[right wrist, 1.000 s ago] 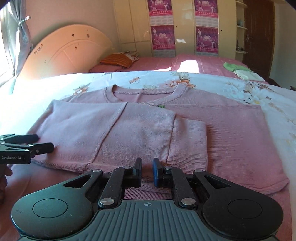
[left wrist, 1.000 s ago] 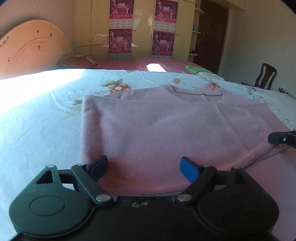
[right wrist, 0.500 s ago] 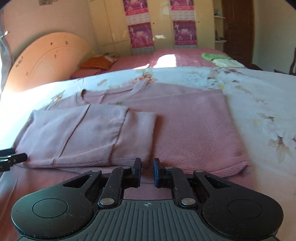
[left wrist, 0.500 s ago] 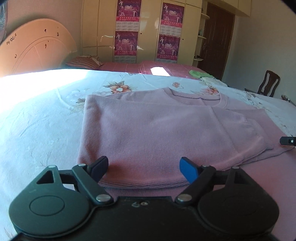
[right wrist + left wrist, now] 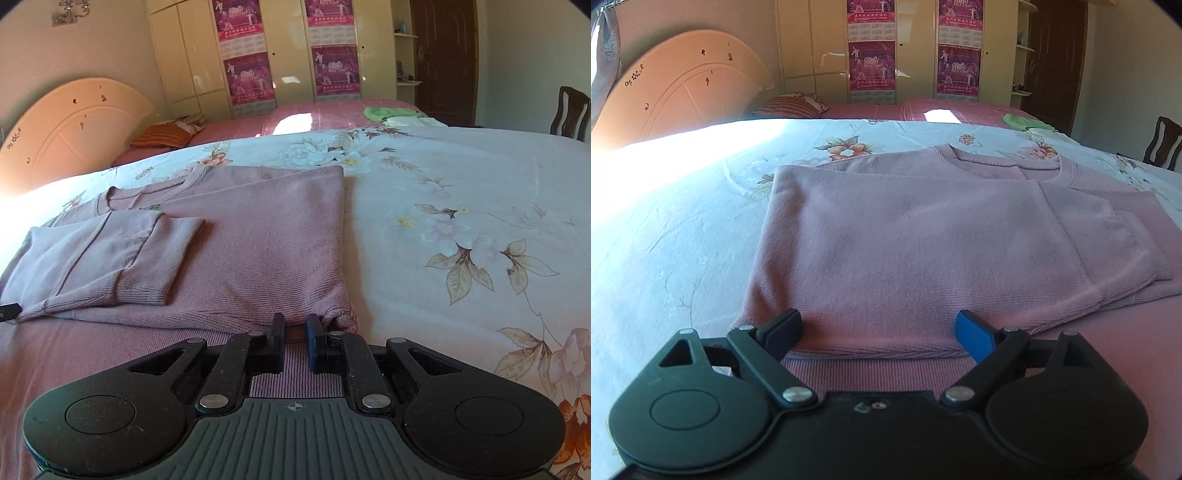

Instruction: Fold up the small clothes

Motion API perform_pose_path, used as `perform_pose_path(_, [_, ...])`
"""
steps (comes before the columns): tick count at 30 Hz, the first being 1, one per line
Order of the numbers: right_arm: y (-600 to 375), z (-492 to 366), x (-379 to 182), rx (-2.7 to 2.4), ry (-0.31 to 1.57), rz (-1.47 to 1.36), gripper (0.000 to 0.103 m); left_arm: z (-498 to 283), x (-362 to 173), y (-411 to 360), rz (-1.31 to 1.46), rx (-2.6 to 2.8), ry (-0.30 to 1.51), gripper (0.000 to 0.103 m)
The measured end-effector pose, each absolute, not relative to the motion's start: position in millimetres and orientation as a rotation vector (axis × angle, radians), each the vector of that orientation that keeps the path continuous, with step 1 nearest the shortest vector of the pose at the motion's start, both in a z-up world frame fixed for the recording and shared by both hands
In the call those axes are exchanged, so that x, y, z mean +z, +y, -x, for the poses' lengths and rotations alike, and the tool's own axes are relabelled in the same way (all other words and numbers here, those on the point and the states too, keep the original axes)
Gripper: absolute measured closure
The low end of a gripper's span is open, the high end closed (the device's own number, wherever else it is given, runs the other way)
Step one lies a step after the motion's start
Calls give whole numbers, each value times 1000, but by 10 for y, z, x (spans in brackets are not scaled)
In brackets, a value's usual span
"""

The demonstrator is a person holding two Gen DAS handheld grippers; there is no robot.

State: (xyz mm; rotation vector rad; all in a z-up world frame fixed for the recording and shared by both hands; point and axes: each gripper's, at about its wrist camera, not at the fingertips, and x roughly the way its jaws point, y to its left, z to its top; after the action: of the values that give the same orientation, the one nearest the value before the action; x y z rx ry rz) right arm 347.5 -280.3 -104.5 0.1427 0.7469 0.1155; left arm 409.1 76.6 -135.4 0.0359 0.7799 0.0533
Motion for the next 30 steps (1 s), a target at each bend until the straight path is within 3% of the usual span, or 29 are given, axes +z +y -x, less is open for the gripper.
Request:
perform_pose_path(23, [-2604, -3545, -999, 56, 798, -34, 91, -4074, -1376, 765, -54, 60, 765, 6])
perform_pose_path(25, [-2606, -3537, -986, 40, 800, -46, 70, -4025, -1311, 782, -55, 61, 775, 8])
perform_pose_path(26, [-2602, -3494, -943, 46, 785, -50, 44, -3987, -1289, 786, -59, 55, 770, 11])
perform_pose_path(30, [-2545, -3405, -776, 139, 704, -127, 43, -3863, -1211, 860, -62, 44, 728, 15])
